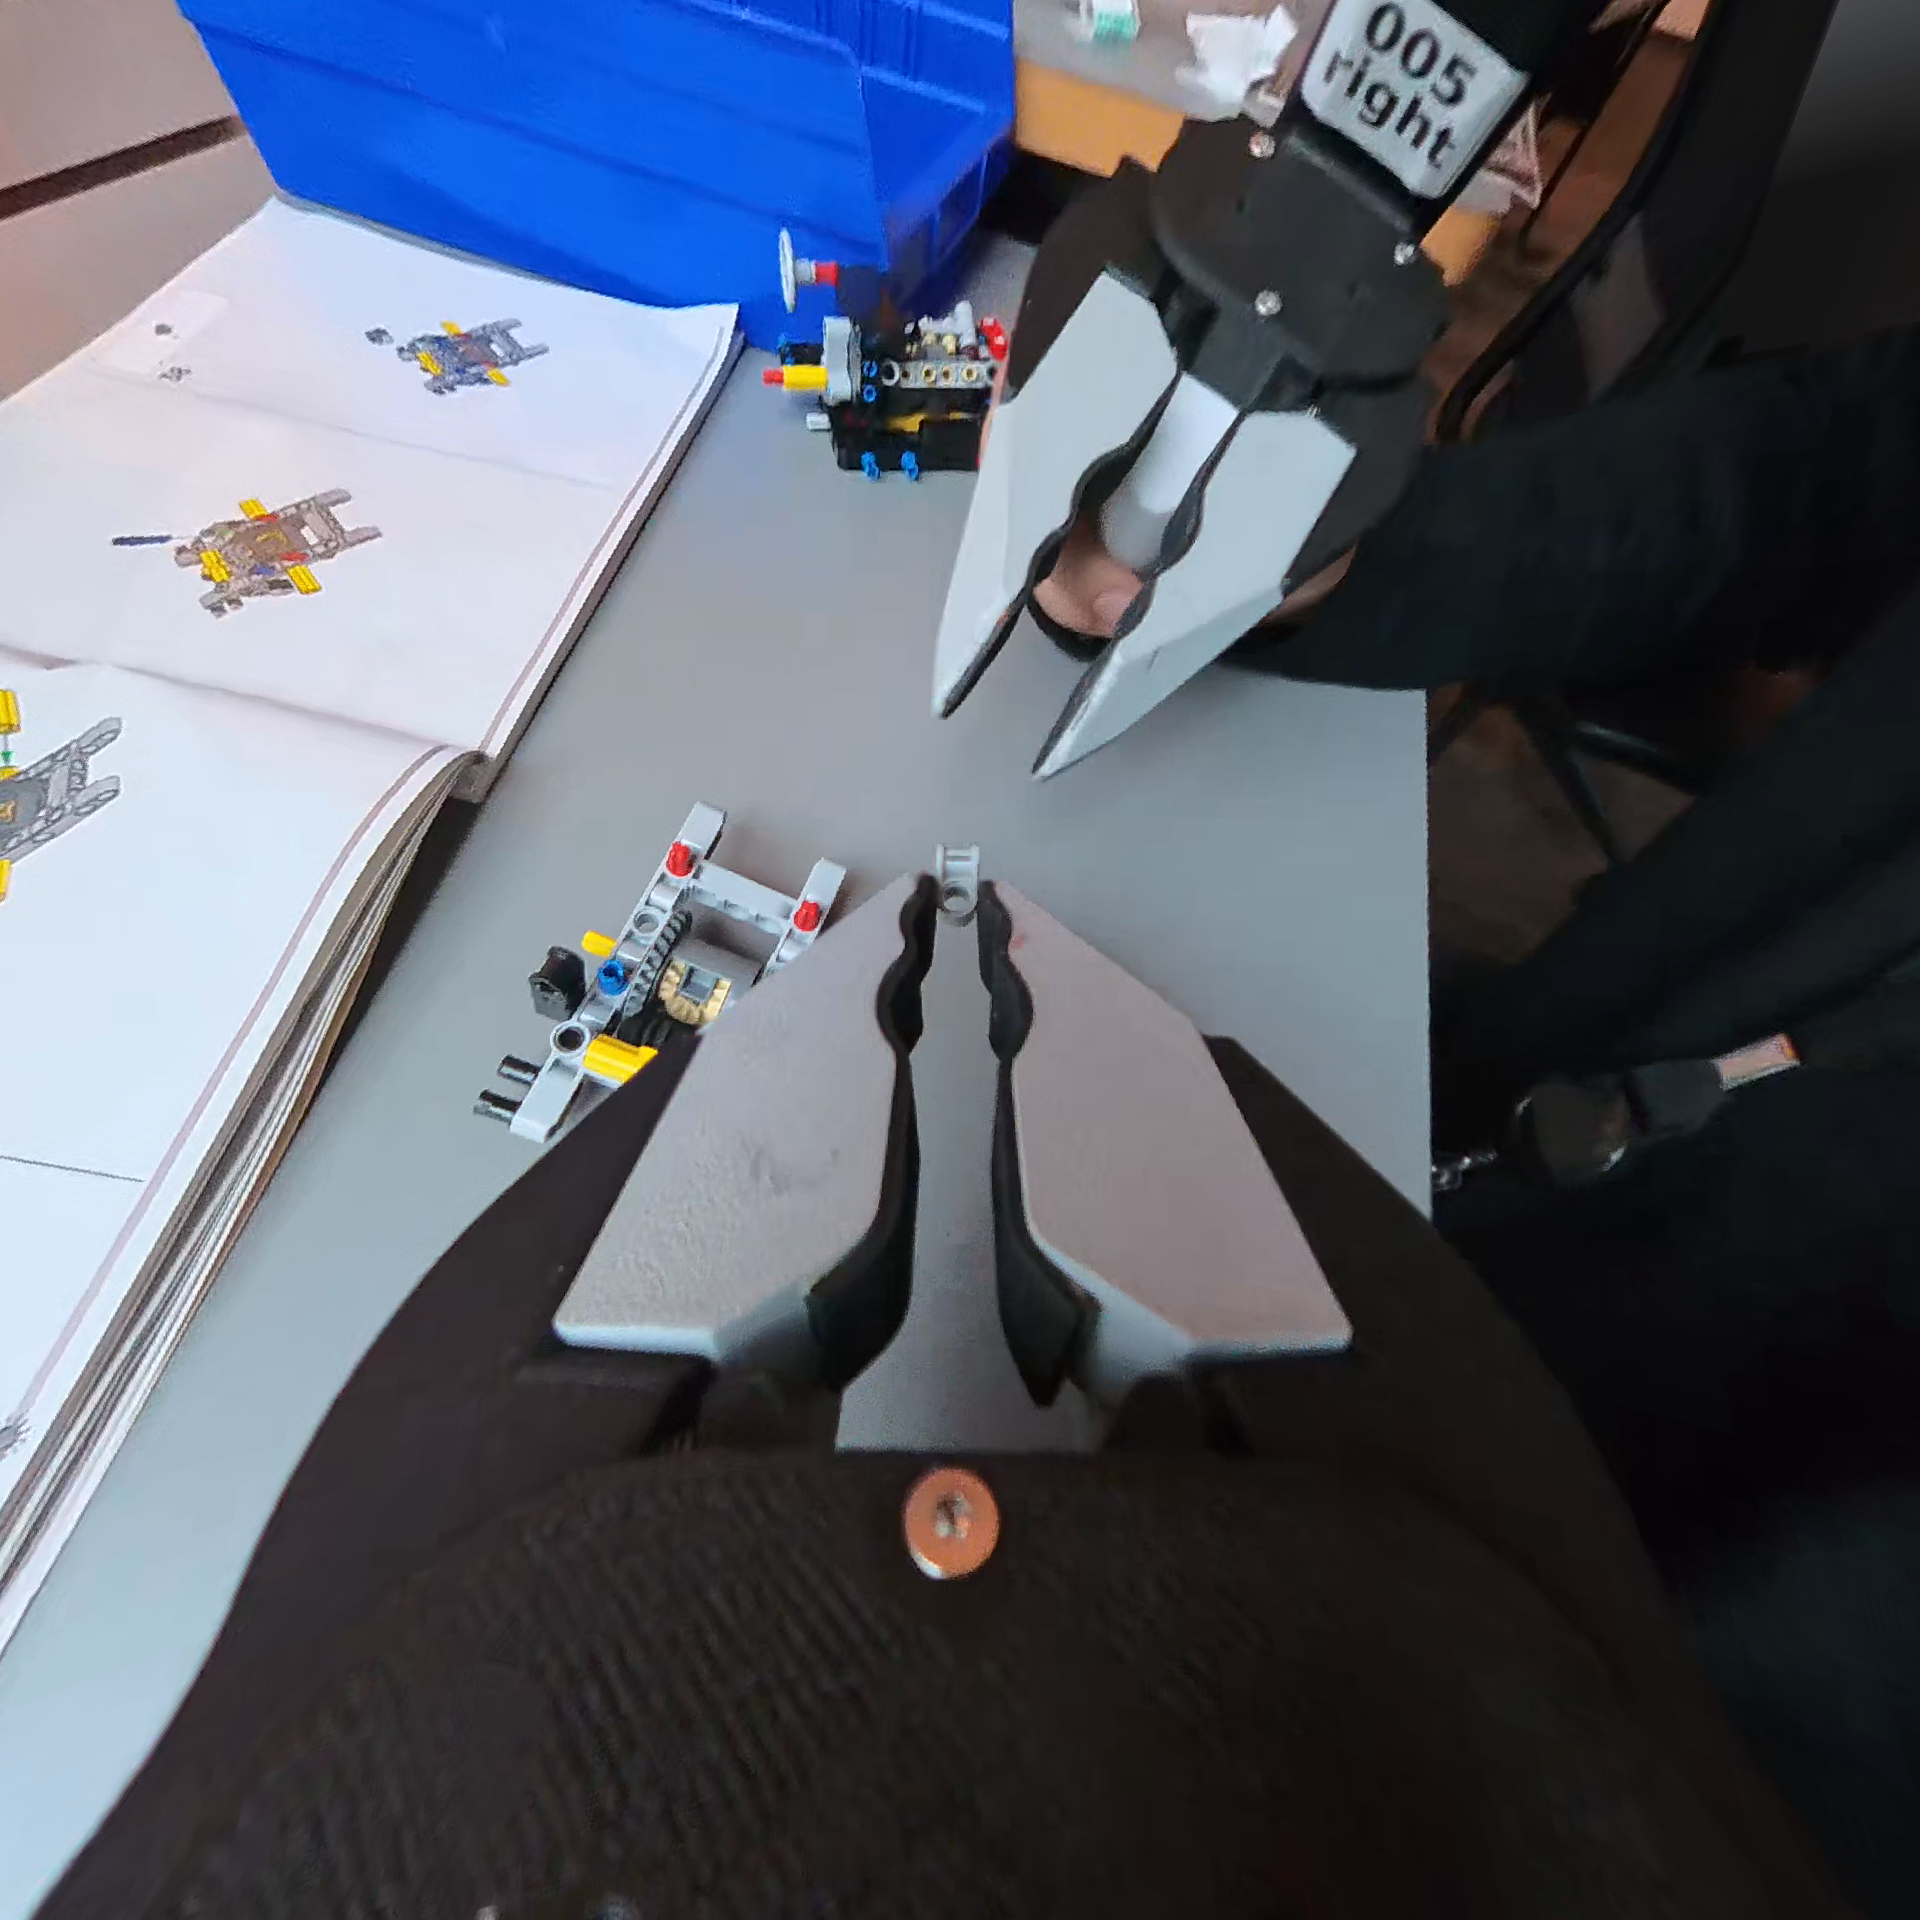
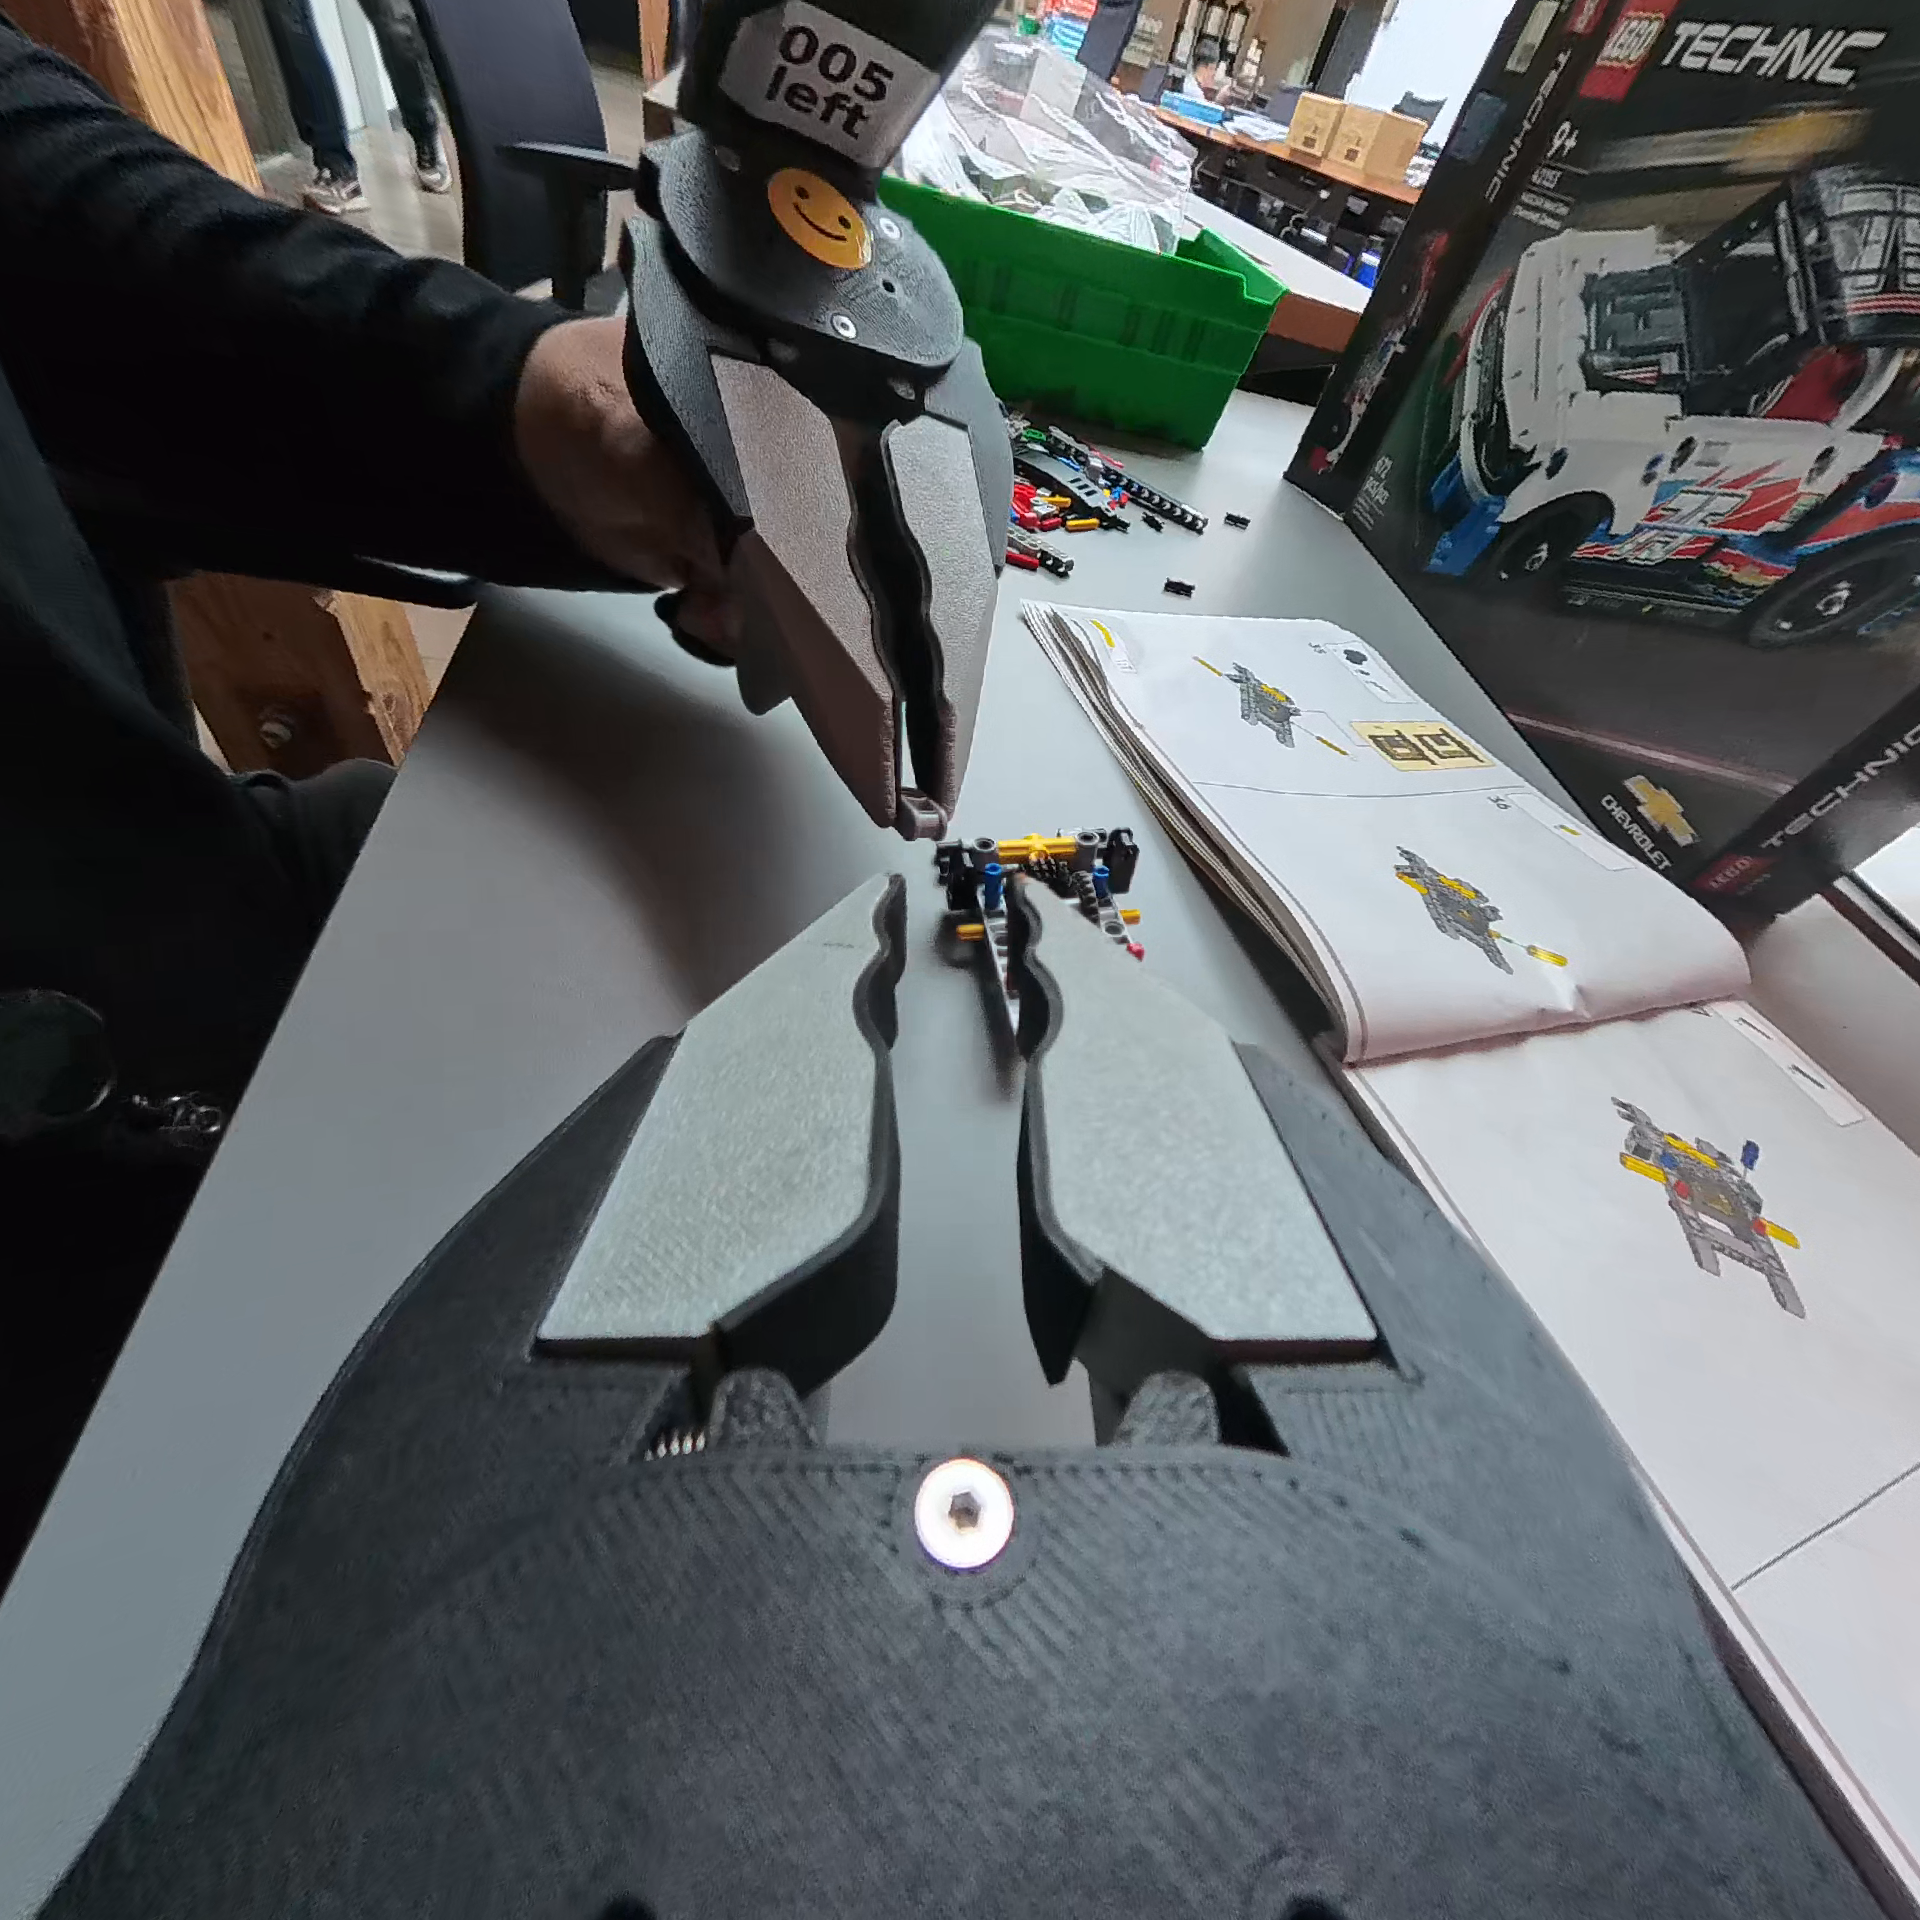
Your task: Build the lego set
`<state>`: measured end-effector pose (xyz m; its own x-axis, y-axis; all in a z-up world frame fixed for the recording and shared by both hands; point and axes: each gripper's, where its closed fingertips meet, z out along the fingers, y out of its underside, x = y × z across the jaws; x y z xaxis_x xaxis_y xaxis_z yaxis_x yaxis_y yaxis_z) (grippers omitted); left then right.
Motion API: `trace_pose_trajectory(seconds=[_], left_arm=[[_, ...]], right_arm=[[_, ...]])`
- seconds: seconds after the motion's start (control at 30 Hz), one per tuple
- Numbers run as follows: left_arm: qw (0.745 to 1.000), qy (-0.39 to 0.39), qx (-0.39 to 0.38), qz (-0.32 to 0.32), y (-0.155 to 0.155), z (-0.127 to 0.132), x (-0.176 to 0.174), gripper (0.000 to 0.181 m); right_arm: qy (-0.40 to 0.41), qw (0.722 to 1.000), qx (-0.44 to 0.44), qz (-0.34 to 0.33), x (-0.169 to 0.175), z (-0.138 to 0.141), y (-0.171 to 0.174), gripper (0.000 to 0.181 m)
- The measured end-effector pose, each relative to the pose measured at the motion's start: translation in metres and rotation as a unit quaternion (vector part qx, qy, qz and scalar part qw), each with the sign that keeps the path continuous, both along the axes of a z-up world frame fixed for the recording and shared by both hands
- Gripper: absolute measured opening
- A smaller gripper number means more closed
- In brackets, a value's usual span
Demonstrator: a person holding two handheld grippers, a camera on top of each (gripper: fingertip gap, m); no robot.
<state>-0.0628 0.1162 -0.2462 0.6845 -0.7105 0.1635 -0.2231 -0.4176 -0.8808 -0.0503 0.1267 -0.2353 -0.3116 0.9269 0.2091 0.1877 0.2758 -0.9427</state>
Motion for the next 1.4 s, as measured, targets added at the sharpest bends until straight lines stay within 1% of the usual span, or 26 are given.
trace_pose_trajectory(seconds=[0.1,0.23,0.37,0.5,0.57,0.63,0.73,0.97,1.1,1.23,1.4], left_arm=[[1.0,-0.011,0.024,-0.002,-0.002,0.004,0.004,0.006],[0.998,0.032,0.059,0.014,-0.001,-0.007,-0.002,0.005],[0.997,0.035,0.051,0.037,0.004,-0.011,-0.008,0.005],[0.999,0.043,0.028,0.018,0.002,-0.018,-0.004,0.005],[0.998,0.056,0.037,0.017,0.001,-0.019,-0.003,0.005],[0.996,0.074,0.038,0.023,-0.001,-0.023,-0.006,0.005],[0.995,0.1,0.012,0.024,-0.004,-0.034,-0.016,0.005],[0.997,0.069,0.008,0.019,-0.004,-0.028,-0.018,0.005],[0.997,0.066,0.029,0.008,-0.002,-0.023,-0.013,0.005],[0.997,0.062,0.055,-0.008,-0.001,-0.017,-0.004,0.005],[0.994,0.068,0.075,-0.028,-0.003,-0.015,0.004,0.005]], right_arm=[[0.0,1.0,0.003,-0.001,-0.001,0.0,0.001,0.016],[-0.003,1.0,-0.003,-0.012,-0.001,-0.001,0.005,0.016],[-0.004,1.0,-0.012,-0.008,-0.001,0.0,0.006,0.016],[-0.007,1.0,-0.013,-0.003,-0.001,-0.001,0.003,0.016],[-0.011,1.0,-0.011,-0.005,-0.001,-0.002,0.004,0.015],[-0.015,1.0,-0.01,-0.009,-0.001,-0.003,0.006,0.015],[-0.013,1.0,-0.018,-0.011,-0.001,-0.002,0.008,0.015],[-0.029,0.999,-0.017,-0.004,-0.003,-0.007,0.005,0.013],[-0.044,0.999,-0.005,0.009,-0.006,-0.013,-0.001,0.008],[-0.061,0.998,0.011,0.022,-0.009,-0.019,-0.009,0.013],[-0.046,0.998,0.033,0.015,-0.011,-0.017,-0.012,0.011]])
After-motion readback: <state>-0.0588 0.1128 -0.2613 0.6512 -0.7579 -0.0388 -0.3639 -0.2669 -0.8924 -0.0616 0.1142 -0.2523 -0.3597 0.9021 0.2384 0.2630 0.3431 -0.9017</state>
